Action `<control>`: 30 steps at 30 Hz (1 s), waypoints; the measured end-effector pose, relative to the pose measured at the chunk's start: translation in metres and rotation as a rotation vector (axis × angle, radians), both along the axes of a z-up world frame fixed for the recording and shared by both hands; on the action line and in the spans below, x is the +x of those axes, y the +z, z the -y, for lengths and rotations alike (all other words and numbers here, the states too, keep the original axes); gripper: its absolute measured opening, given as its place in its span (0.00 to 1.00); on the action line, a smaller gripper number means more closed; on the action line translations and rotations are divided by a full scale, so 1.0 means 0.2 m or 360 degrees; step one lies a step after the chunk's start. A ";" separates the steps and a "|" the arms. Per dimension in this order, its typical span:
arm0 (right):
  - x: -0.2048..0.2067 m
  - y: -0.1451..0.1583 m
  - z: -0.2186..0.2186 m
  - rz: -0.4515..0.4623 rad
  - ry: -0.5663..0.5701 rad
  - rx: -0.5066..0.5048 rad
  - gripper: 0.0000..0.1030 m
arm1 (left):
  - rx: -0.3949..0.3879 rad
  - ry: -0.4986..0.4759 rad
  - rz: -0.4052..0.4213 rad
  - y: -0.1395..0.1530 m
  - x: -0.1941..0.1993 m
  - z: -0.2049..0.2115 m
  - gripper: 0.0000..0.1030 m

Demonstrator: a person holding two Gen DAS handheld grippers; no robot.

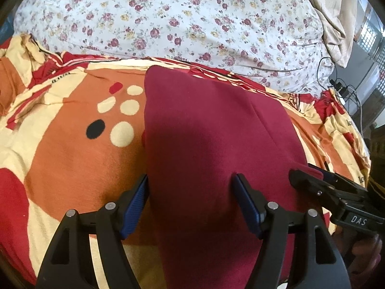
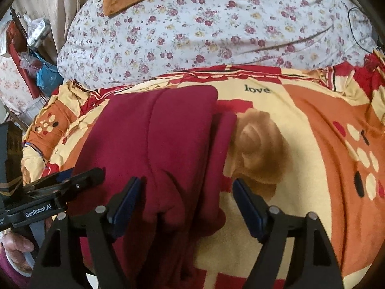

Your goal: Fold small clothes

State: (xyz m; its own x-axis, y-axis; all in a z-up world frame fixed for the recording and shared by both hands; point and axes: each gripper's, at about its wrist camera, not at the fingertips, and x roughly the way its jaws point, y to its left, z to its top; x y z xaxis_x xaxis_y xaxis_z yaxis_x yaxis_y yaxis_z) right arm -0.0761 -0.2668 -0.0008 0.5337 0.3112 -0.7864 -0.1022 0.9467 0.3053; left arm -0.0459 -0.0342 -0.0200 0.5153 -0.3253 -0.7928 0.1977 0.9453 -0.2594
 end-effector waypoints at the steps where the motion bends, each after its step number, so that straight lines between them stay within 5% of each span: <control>1: 0.00 0.00 0.00 0.0002 -0.0003 -0.0006 0.79 | 0.0021 0.0001 0.0009 0.00 0.00 0.01 0.60; 9: -0.03 0.01 -0.01 0.0017 -0.0009 -0.0038 0.79 | 0.0139 0.0017 0.0071 0.04 -0.03 0.02 0.60; 26: -0.06 0.00 -0.03 0.0038 -0.0013 -0.0096 0.80 | 0.0176 0.0060 0.0109 0.06 -0.06 -0.01 0.60; 30: -0.08 0.03 -0.04 0.0072 -0.0016 -0.0125 0.80 | 0.0322 0.0120 0.0214 0.11 -0.08 0.00 0.60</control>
State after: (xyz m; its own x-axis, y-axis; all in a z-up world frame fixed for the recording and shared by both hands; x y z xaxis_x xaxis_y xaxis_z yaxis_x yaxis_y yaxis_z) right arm -0.0927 -0.2580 0.0060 0.5720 0.2437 -0.7832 -0.1044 0.9687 0.2251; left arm -0.0622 -0.0332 0.0019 0.6375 -0.1237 -0.7604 0.1445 0.9887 -0.0397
